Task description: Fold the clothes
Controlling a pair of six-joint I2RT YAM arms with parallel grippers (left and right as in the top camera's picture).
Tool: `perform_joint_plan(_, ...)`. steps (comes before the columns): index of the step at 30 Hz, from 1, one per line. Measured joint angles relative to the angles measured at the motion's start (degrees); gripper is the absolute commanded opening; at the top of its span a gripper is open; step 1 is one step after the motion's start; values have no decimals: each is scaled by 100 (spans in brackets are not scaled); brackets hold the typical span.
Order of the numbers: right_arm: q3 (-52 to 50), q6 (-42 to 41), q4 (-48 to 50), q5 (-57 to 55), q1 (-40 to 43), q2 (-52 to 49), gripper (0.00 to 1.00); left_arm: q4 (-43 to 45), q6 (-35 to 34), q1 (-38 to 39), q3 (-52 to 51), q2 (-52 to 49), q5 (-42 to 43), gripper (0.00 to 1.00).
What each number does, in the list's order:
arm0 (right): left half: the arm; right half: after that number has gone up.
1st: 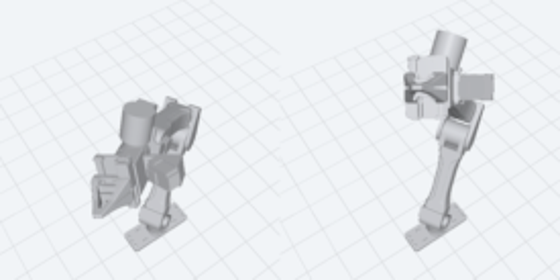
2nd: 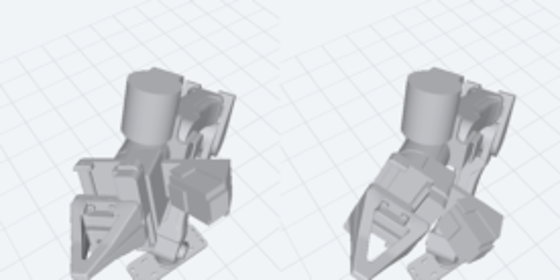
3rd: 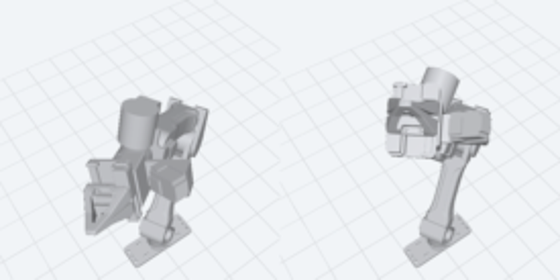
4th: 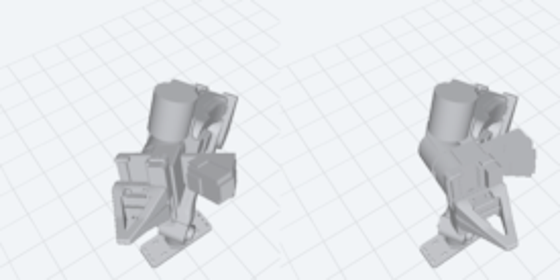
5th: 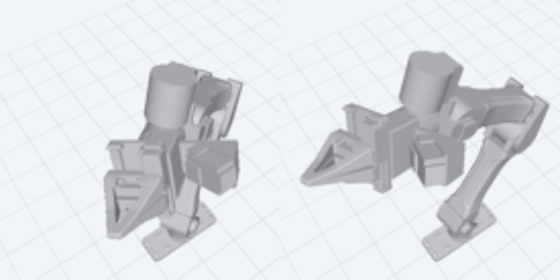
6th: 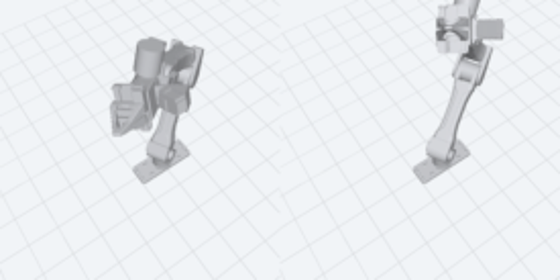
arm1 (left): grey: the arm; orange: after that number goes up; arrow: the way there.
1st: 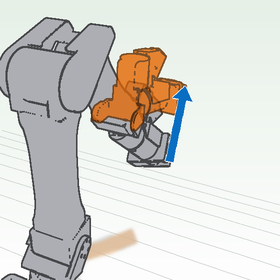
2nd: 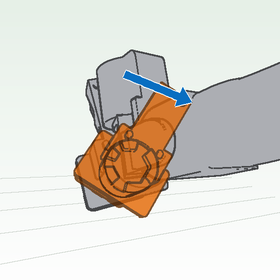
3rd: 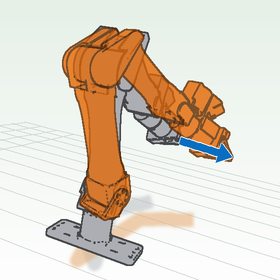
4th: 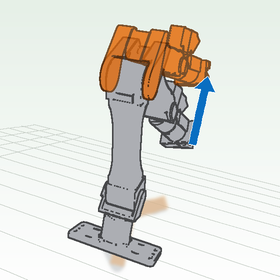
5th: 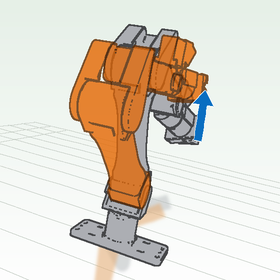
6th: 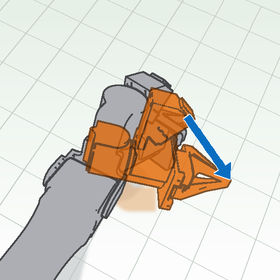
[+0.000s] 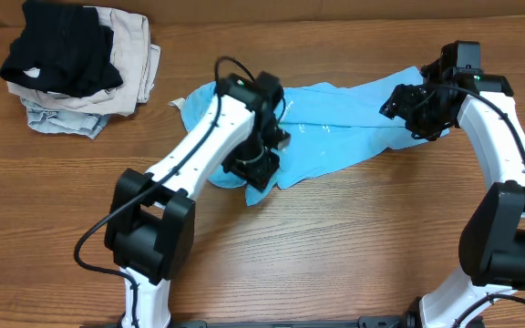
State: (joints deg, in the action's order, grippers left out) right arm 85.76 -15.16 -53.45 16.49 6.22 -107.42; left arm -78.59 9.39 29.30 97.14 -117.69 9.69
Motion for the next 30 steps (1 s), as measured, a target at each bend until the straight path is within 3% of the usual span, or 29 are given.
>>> perform_joint_plan(7, 0, 20, 57, -2, 2, 0, 77, 940, 59, -2, -1078, -31, 61, 71)
perform_joint_plan(19, 0, 17, 92, -9, 0, 0, 77, 2374, -96, 4, -1714, 13, -518, 70)
perform_joint_plan(25, 0, 20, 90, -28, 2, 0, 77, 2450, -286, 35, -1770, 48, -570, 63)
perform_joint_plan(30, 0, 20, 92, -195, 2, 0, 77, 2439, -339, 35, -1781, 48, -396, 35)
